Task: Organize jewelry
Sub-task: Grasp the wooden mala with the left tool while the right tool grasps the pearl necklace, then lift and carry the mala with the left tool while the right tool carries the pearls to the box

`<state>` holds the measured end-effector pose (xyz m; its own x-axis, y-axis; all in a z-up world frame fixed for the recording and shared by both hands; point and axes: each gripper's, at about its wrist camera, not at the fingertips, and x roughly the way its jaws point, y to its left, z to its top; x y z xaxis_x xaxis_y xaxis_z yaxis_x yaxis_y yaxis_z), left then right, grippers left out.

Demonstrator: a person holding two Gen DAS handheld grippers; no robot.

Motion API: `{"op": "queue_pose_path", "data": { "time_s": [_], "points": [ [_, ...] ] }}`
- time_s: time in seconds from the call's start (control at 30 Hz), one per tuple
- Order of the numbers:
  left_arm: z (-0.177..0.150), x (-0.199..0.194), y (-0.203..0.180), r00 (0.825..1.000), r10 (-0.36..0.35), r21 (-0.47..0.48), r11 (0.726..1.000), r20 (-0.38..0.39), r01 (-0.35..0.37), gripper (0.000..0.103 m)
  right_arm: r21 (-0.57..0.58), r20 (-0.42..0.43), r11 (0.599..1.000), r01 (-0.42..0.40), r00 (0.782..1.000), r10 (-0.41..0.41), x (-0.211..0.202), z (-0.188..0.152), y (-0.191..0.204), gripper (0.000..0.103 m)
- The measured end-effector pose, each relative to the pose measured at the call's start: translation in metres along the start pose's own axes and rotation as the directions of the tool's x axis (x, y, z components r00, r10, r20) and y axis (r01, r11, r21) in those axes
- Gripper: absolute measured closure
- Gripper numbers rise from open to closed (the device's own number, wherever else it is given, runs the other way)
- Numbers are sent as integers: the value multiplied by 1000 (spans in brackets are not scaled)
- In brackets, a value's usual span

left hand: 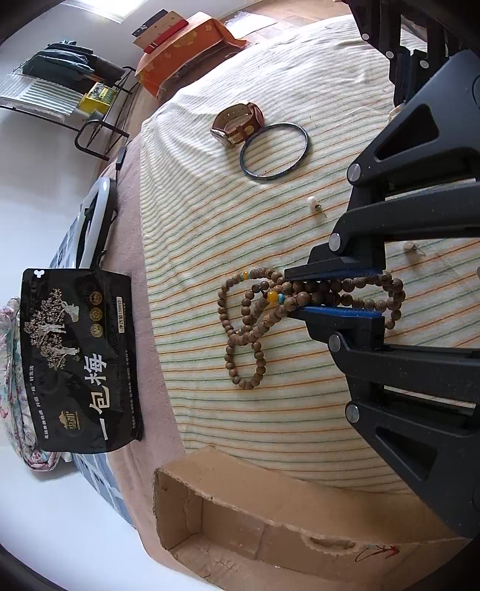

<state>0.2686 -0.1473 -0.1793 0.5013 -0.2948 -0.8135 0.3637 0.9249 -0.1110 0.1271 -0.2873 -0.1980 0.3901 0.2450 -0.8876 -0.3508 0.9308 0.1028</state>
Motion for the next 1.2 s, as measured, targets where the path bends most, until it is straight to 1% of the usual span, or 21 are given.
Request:
{"op": "queue_pose_path", "data": {
  "time_s": [0.3, 0.57, 0.87, 1.2],
  "points": [
    [2, -52, 4, 997, -15, -30, 999, 80, 18, 93, 41, 94, 999, 8, 995, -12, -33, 9, -7, 102],
    [1, -93, 13, 990, -23, -54, 998, 138, 31, 93, 66, 182, 998, 26, 983, -37, -71, 19, -5, 102],
    [-6, -135, 20, 981, -26, -55, 998, 194, 37, 93, 58, 247, 997, 47, 967, -60, -107, 24, 4, 102],
    [-6, -178, 33, 965, -28, -65, 997, 259, 46, 93, 43, 299, 998, 55, 952, -66, -132, 37, 17, 102]
  ]
}}
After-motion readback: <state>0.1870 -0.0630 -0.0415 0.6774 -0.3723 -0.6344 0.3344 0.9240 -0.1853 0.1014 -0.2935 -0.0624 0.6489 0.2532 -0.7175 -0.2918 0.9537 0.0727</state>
